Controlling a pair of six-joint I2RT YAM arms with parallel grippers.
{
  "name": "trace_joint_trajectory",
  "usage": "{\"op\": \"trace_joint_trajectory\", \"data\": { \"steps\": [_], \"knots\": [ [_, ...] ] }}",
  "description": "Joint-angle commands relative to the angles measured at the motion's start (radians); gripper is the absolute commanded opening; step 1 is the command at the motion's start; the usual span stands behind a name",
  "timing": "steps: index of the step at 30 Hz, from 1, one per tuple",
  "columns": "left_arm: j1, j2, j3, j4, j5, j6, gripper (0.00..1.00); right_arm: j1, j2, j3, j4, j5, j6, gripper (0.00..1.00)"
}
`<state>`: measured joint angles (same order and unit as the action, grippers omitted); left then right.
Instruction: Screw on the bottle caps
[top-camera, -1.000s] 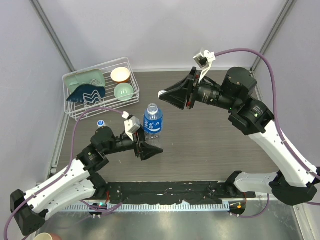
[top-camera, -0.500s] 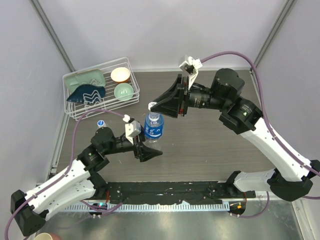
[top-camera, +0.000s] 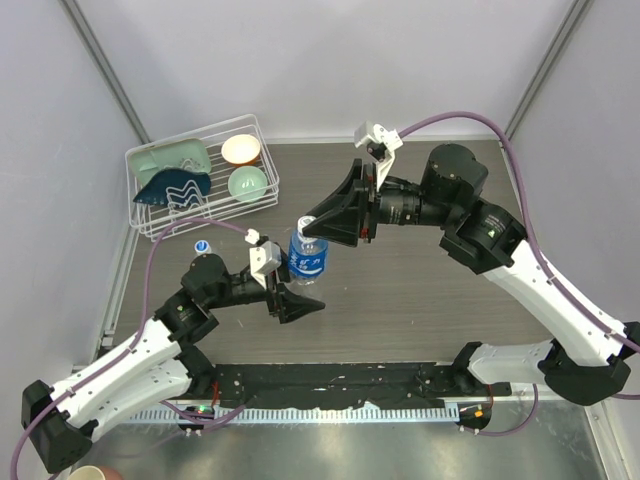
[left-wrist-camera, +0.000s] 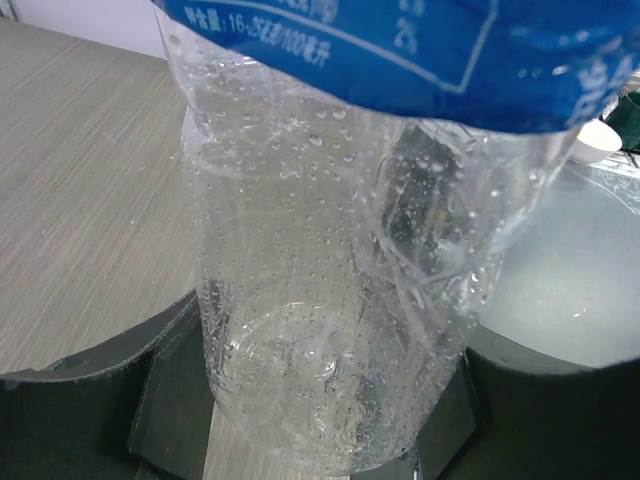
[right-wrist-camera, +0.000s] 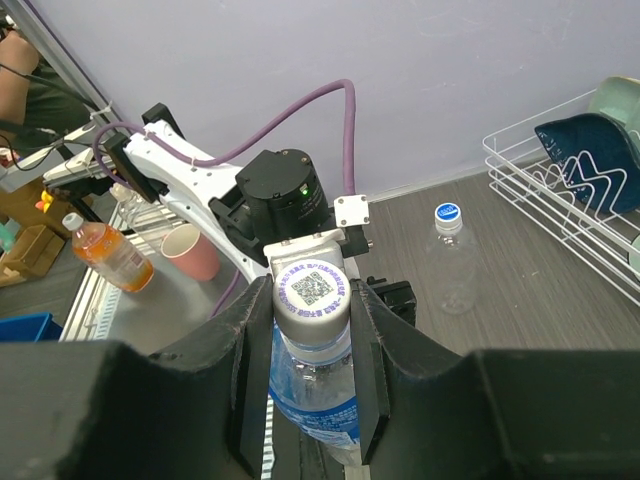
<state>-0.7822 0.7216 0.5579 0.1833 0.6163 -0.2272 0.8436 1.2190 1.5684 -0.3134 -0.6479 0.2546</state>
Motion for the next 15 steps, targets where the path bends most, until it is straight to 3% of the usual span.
{"op": "trace_joint_trajectory", "data": {
  "steps": [1, 8, 15],
  "knots": [
    [0.015, -0.016, 0.004, 0.073, 0.005, -0.014, 0.0, 0.012, -0.027, -0.008, 0.002, -0.021, -0.02, 0.06],
    [0.021, -0.022, 0.004, 0.091, -0.018, -0.035, 0.0, 0.026, -0.021, -0.031, 0.007, -0.016, -0.038, 0.06],
    [0.041, -0.017, 0.014, 0.154, -0.079, -0.089, 0.0, 0.097, -0.032, -0.077, -0.029, 0.138, -0.13, 0.06]
  ]
}}
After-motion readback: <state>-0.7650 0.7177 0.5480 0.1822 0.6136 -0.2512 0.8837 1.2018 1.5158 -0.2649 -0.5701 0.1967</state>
